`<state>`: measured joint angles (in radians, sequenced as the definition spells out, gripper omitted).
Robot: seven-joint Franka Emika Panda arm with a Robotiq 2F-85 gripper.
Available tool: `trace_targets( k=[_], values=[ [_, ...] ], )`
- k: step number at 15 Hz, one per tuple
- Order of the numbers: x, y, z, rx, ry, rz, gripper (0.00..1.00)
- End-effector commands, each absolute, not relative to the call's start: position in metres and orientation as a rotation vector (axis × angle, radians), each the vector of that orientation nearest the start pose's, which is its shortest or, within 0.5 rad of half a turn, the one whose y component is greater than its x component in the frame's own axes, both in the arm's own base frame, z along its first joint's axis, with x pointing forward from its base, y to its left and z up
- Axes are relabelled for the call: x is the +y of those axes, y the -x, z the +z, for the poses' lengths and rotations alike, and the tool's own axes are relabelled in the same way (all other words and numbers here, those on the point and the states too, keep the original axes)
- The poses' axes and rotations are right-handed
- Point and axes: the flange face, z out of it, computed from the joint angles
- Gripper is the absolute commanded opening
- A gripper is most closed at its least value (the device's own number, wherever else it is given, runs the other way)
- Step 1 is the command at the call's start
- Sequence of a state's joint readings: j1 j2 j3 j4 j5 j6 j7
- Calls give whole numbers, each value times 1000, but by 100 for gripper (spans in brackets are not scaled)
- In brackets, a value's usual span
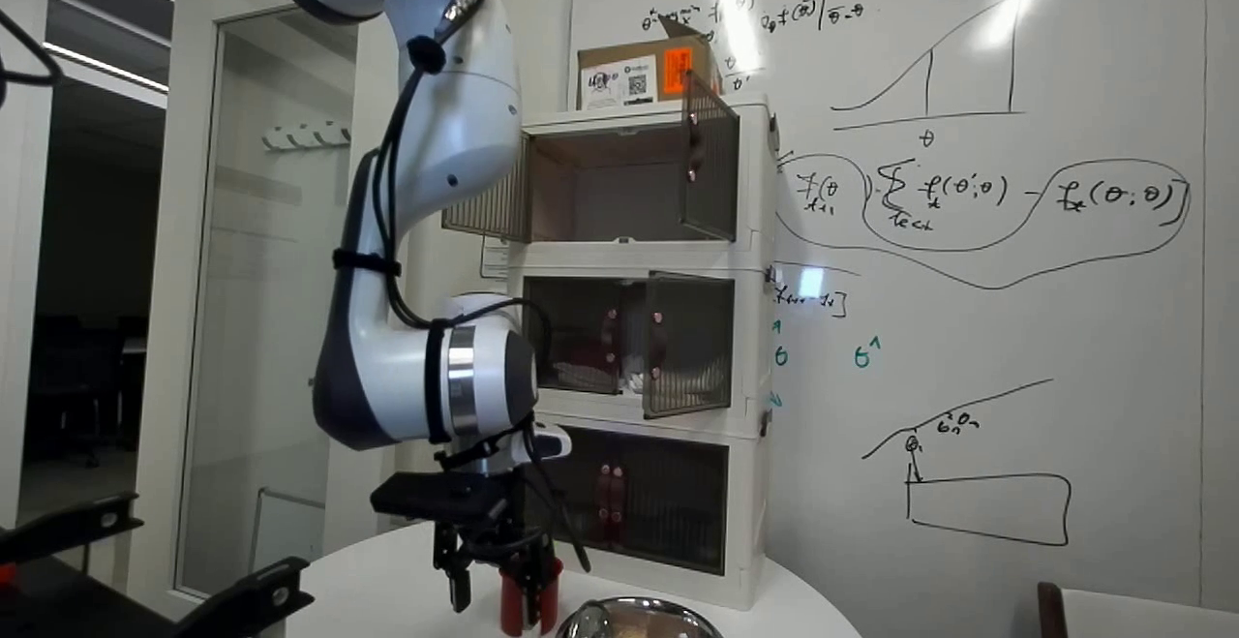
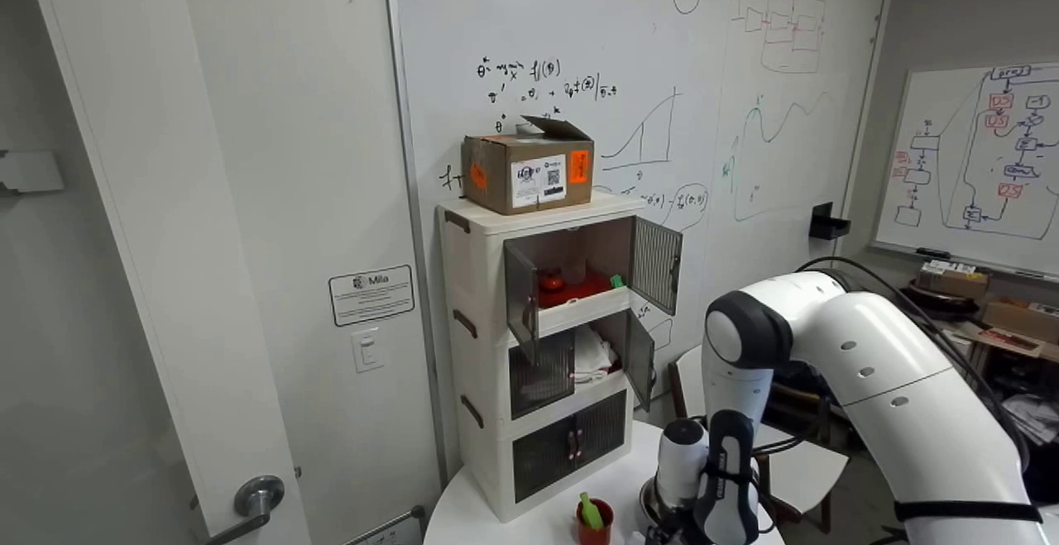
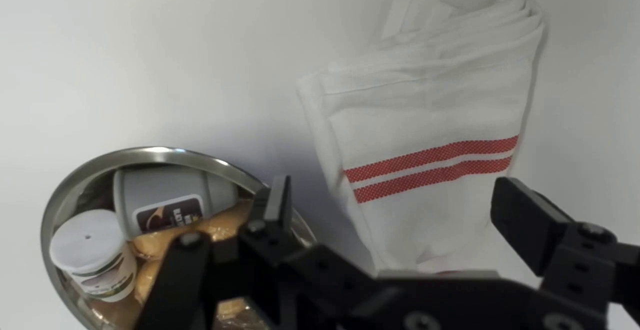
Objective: Put the silver bowl in the top cabinet
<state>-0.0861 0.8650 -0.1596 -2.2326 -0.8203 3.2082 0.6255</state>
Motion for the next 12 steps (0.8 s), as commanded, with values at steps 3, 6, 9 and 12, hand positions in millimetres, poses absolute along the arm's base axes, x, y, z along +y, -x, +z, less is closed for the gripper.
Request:
trace_targets(
  k=[3,6,9,12],
  values=[
    [-61,-484,-29,-192,3284,-297,100],
    [-55,-490,-40,-286,3301,-355,100],
    [-60,-490,-54,-303,3333,-381,100],
    [-73,-488,-67,-270,3372,-410,100]
  ],
)
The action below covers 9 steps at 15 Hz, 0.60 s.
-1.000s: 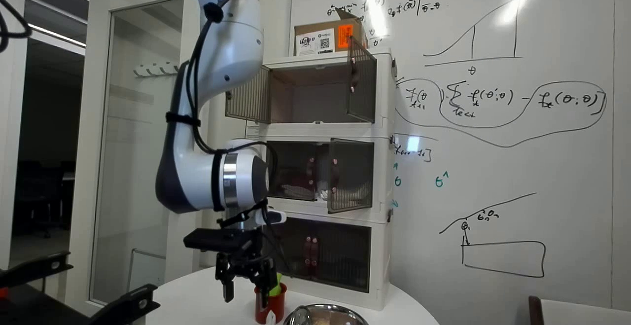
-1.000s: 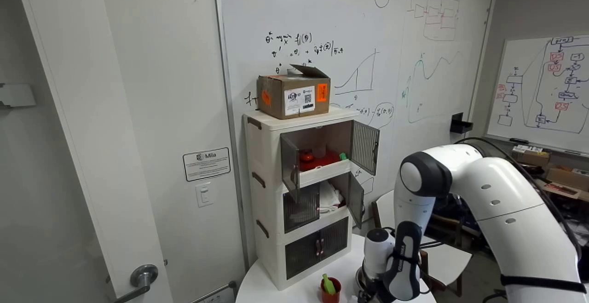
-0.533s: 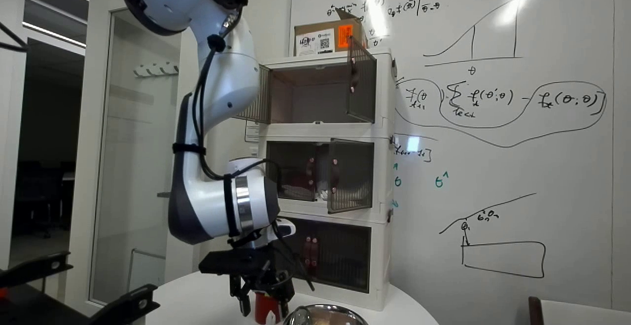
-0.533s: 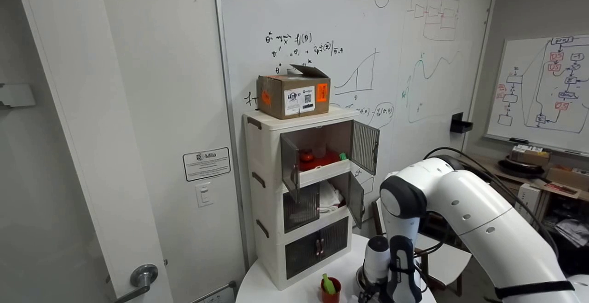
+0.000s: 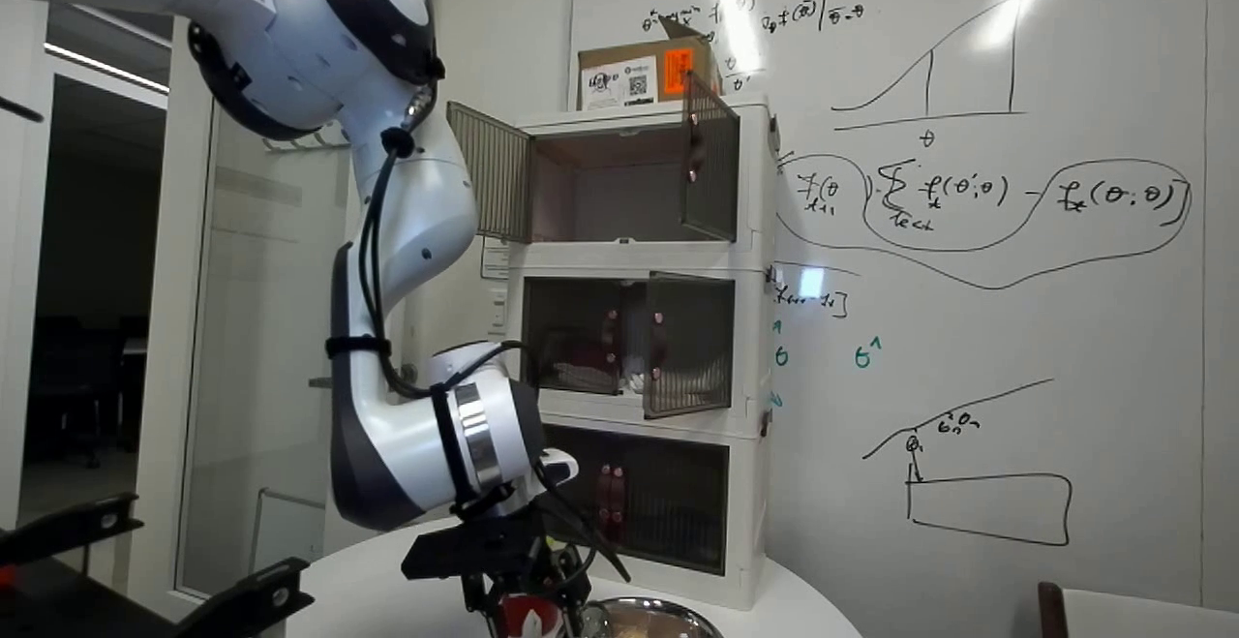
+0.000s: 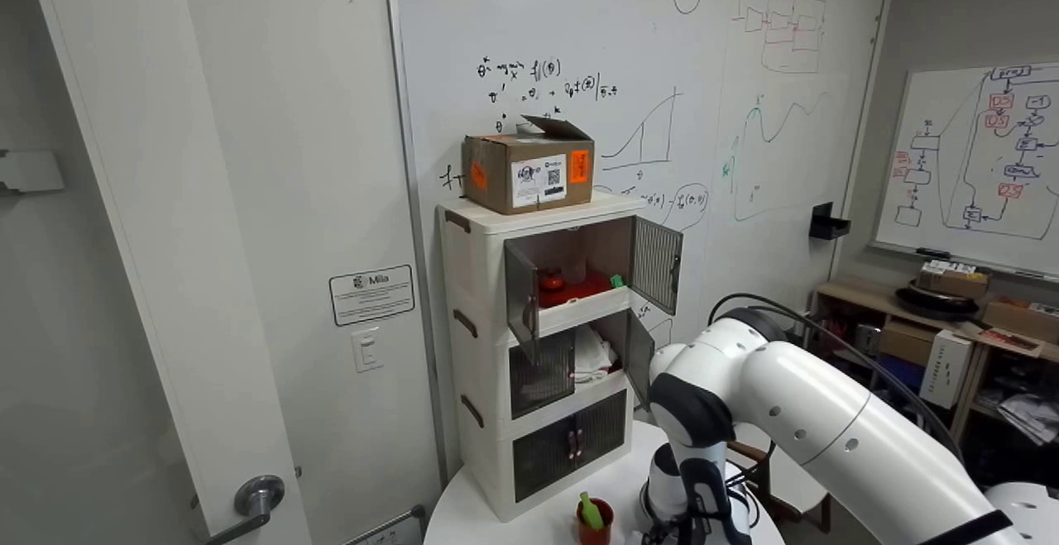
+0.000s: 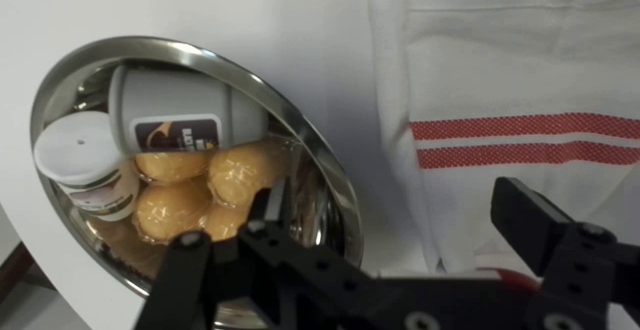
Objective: Put the silver bowl in the top cabinet
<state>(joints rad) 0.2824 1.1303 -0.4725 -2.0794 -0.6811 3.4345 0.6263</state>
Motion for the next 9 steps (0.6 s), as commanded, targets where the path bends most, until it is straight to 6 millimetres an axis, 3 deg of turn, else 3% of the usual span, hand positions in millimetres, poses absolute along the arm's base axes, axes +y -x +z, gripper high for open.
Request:
trace_targets(
  k=[1,4,5,9],
  values=[
    [-77,-488,-71,-252,3380,-415,100],
    [-84,-483,-82,-227,3386,-409,100],
    [-85,-482,-84,-229,3386,-405,81],
    [-86,-480,-91,-245,3388,-397,52]
  ],
)
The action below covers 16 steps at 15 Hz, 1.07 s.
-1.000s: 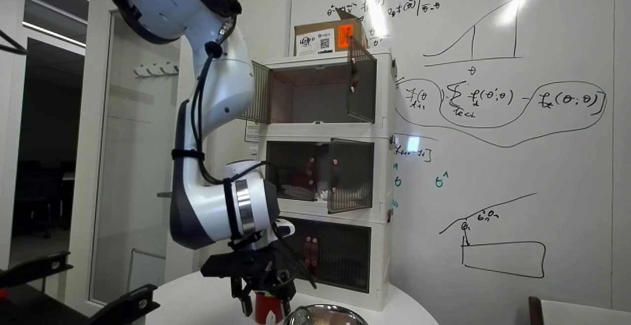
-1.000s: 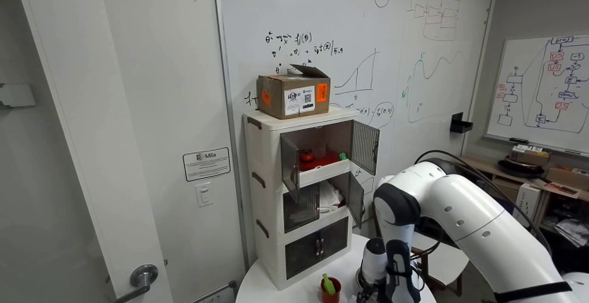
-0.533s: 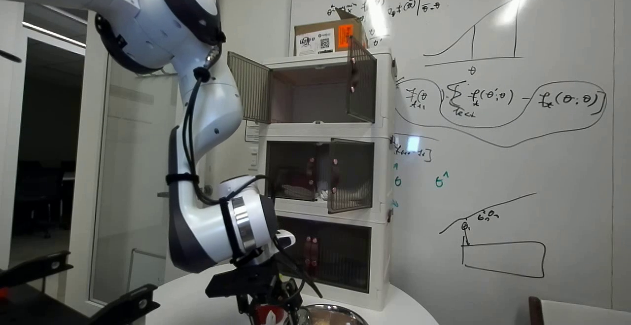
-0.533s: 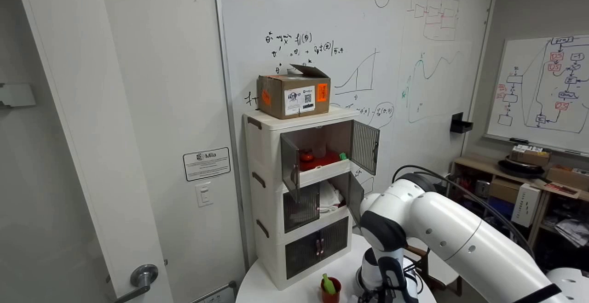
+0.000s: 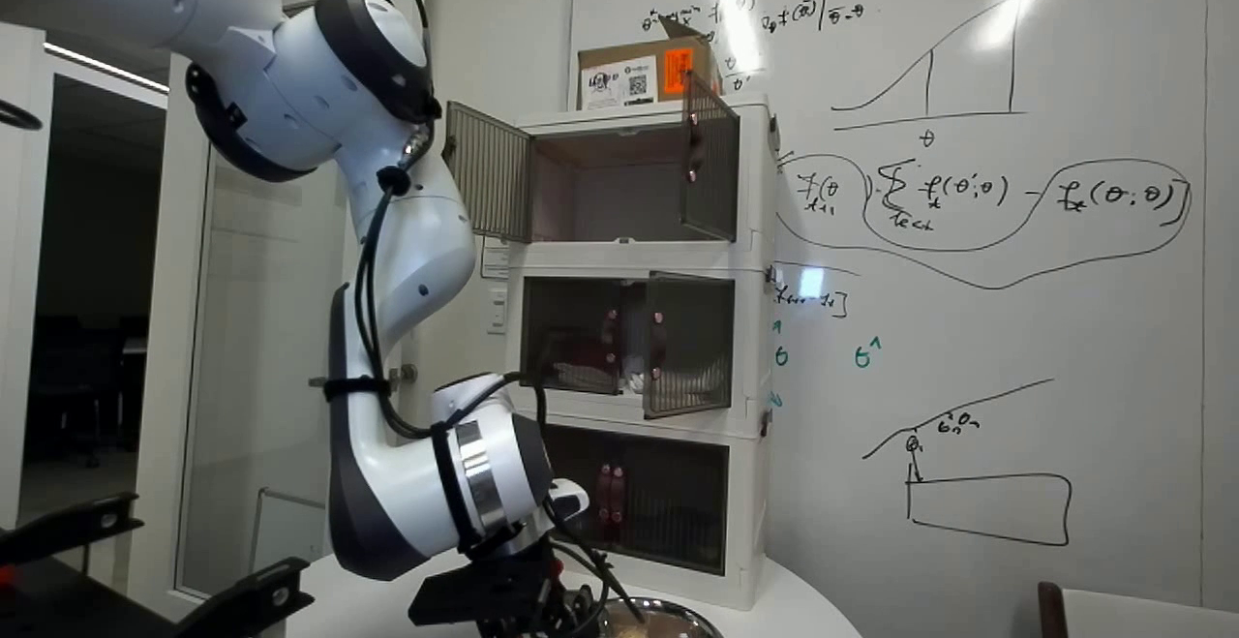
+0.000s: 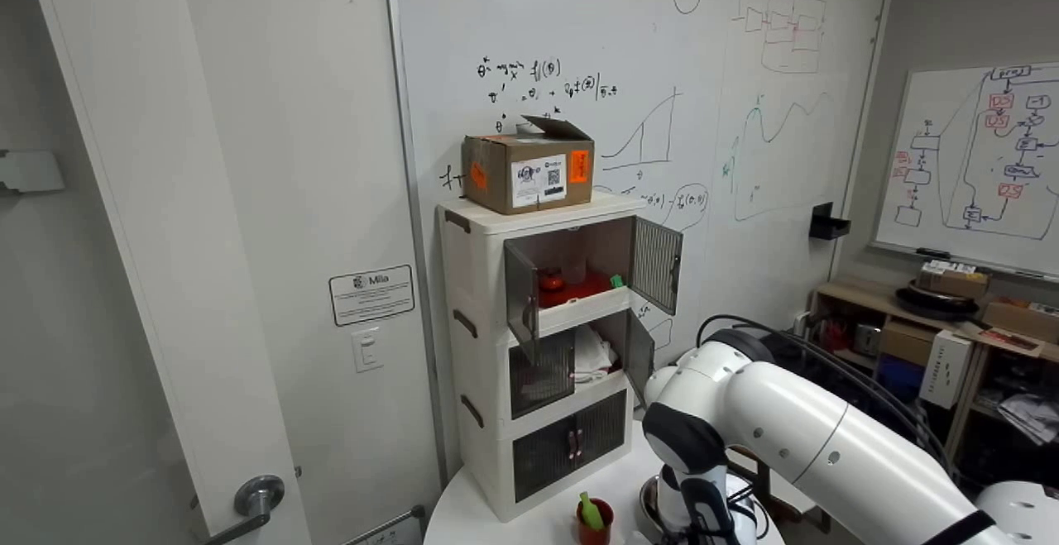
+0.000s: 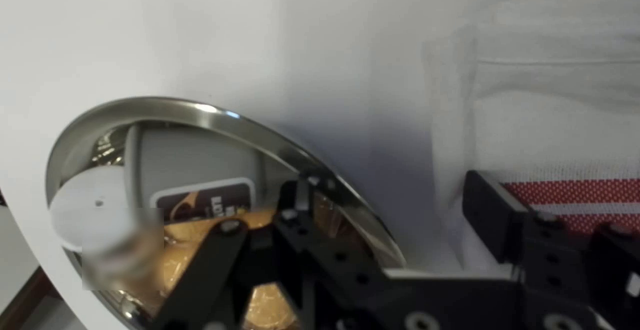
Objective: Put the silver bowl in the top cabinet
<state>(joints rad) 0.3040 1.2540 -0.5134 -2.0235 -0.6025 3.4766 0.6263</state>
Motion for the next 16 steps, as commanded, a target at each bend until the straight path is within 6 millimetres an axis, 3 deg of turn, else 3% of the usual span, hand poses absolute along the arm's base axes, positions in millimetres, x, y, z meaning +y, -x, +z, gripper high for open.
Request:
trace_targets(
  k=[1,4,7,10,16],
  values=[
    [-86,-480,-92,-246,3389,-396,44],
    [-85,-482,-92,-244,3393,-405,19],
    [-80,-485,-82,-238,3376,-430,1],
    [-62,-485,-52,-335,3322,-423,0],
    [-33,-480,45,-634,3206,-483,1]
  ],
)
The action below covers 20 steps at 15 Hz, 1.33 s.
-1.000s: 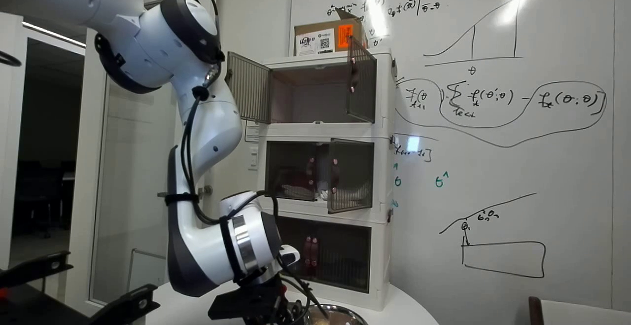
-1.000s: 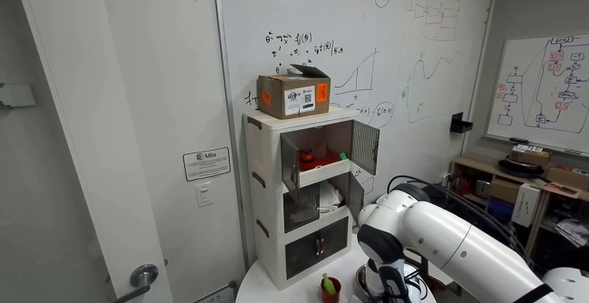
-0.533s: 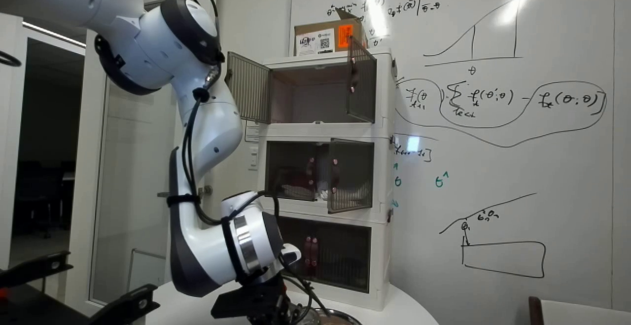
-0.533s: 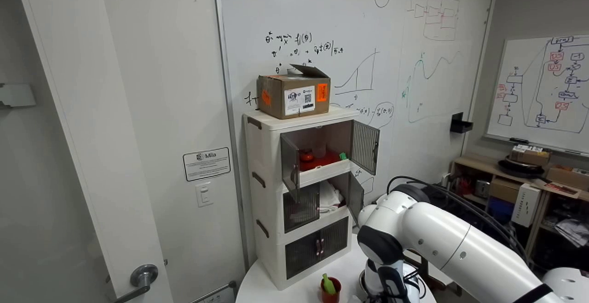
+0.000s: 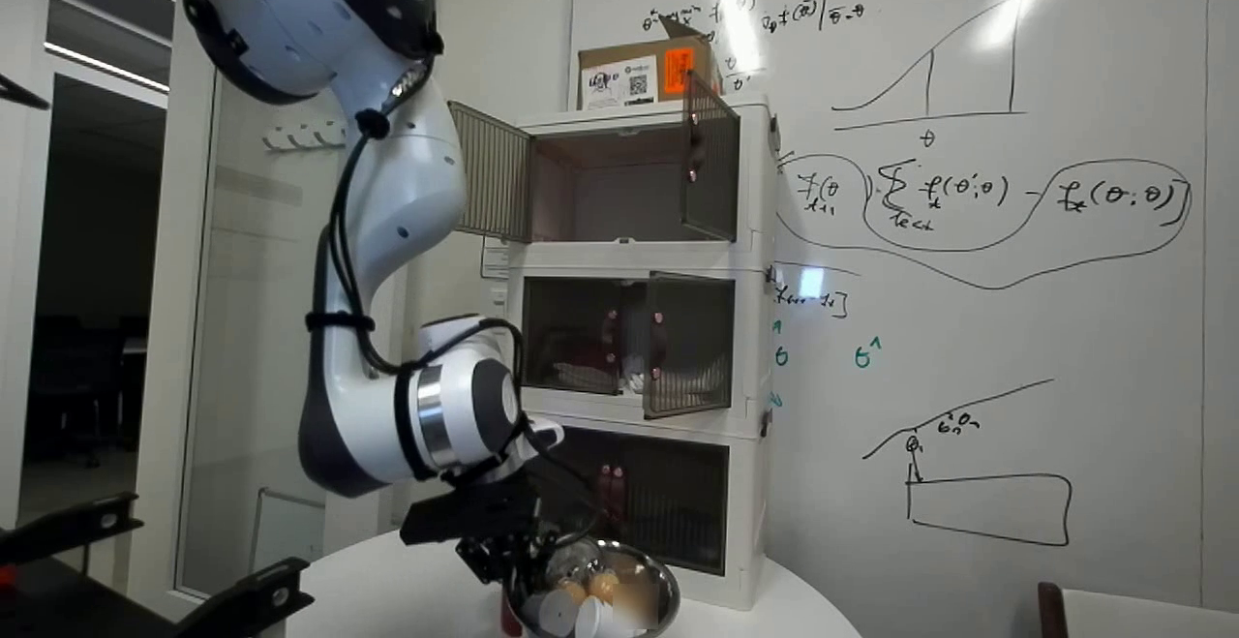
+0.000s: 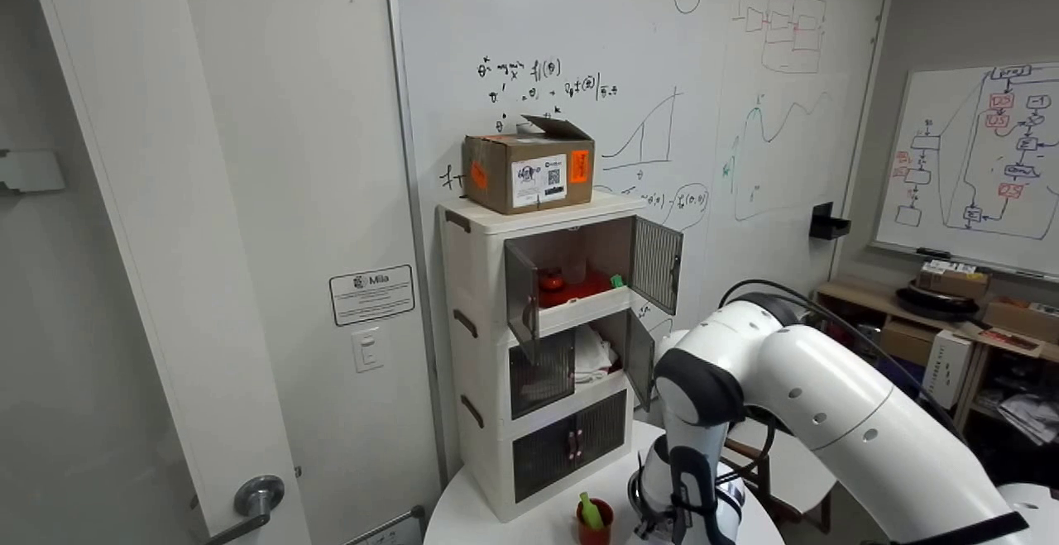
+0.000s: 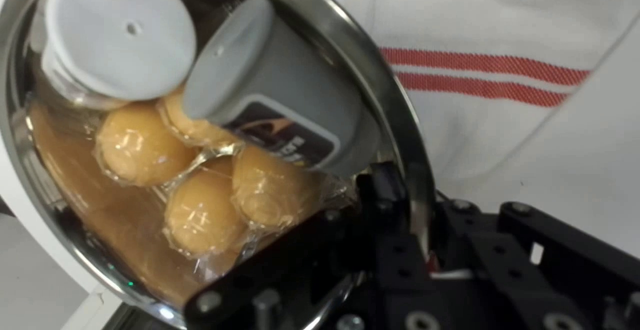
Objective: Put the silver bowl in the top cabinet
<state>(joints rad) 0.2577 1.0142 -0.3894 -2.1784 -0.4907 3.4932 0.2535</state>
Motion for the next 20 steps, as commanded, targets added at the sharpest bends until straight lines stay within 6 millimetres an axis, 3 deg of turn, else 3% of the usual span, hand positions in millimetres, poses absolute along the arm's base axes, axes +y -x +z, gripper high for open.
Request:
trace_targets(
  k=[1,5,9,13,20],
  values=[
    [-30,-479,63,-661,3182,-503,1],
    [-23,-477,133,-752,3144,-592,1],
    [-13,-490,208,-837,3142,-733,1],
    [7,-491,242,-938,3176,-675,1],
    [57,-510,326,-1047,3126,-751,1]
  ],
)
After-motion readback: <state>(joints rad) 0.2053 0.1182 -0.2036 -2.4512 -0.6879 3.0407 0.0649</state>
